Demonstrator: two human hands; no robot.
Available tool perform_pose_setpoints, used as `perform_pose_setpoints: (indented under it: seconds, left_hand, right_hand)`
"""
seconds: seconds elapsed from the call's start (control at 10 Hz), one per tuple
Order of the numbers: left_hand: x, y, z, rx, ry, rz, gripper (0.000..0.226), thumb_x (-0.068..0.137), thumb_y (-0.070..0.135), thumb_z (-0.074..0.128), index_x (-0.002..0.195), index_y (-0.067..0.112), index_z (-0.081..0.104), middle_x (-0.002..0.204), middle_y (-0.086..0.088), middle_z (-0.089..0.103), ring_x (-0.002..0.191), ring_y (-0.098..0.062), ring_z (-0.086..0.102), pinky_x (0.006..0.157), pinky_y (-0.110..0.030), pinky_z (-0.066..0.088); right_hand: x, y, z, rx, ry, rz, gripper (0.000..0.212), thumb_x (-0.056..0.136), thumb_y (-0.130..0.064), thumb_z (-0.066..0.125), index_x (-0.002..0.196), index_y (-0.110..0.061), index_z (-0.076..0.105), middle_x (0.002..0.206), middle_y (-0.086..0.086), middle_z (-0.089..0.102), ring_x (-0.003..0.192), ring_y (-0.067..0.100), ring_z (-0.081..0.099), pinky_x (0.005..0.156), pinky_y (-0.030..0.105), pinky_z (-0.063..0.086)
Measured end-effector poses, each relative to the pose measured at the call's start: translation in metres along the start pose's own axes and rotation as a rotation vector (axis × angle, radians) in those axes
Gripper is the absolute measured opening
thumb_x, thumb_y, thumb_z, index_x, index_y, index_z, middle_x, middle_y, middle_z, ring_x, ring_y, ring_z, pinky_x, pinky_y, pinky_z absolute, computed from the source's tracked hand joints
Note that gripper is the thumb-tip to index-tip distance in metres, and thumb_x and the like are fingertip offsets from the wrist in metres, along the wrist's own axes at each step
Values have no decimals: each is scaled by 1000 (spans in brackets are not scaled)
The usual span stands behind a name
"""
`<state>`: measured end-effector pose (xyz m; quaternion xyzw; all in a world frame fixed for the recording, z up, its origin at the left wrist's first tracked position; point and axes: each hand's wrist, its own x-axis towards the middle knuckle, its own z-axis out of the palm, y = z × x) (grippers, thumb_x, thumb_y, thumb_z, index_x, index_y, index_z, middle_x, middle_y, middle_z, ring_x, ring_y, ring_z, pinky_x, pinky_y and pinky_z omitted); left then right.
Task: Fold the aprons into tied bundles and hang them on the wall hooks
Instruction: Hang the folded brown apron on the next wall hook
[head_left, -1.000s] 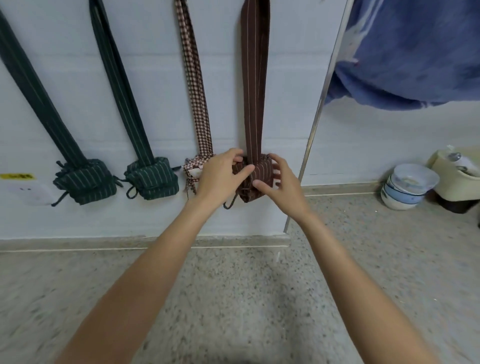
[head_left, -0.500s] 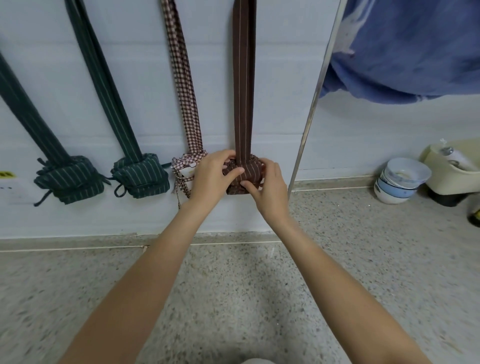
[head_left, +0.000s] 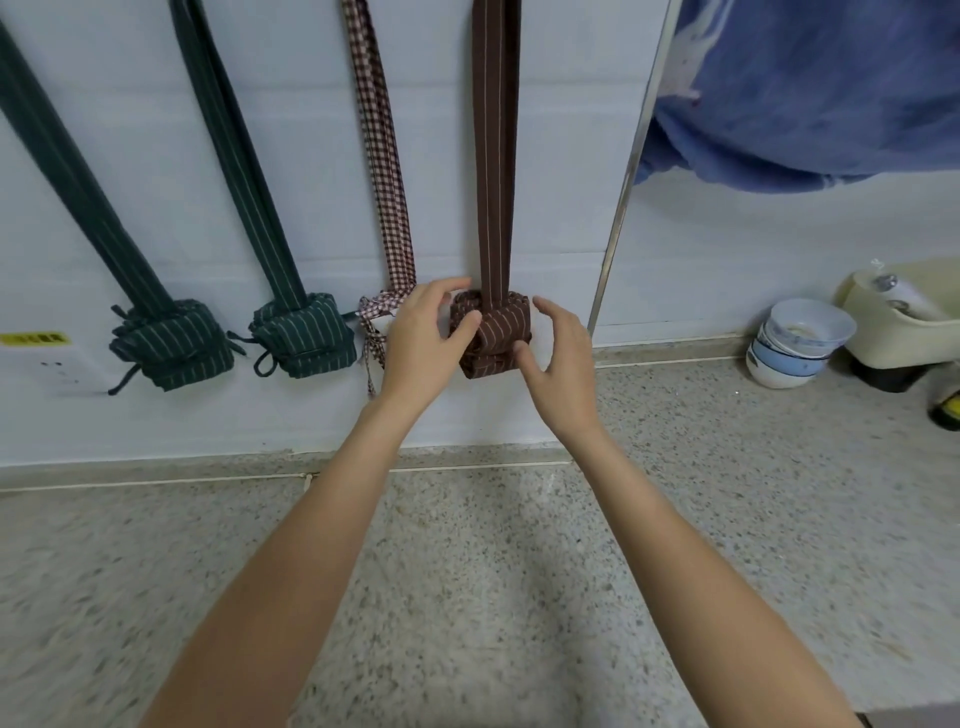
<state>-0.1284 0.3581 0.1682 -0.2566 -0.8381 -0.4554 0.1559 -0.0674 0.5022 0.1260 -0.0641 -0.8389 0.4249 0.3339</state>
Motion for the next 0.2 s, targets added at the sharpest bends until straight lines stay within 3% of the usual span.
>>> perform_pose_setpoints:
  seconds: [0.1, 0.2]
  left_hand:
    - [-25, 19, -17, -103, 102, 19, 24, 91, 23, 58, 114, 20, 61, 107, 11, 60, 95, 6, 54, 81, -18, 47]
    - [-61, 37, -28, -280, 246, -35, 14, 93, 20, 54, 103, 19, 63, 91, 13, 64, 84, 1, 60, 74, -17, 47]
  right_hand:
    - [-13, -21, -18, -71, 185, -255, 23, 89, -14, 58, 111, -11, 60, 110, -2, 62, 109, 18, 47, 95, 35, 39]
    - [-38, -42, -34, -11, 247, -464, 9, 88, -8, 60, 96, -7, 64, 91, 0, 65, 93, 17, 51, 84, 29, 40]
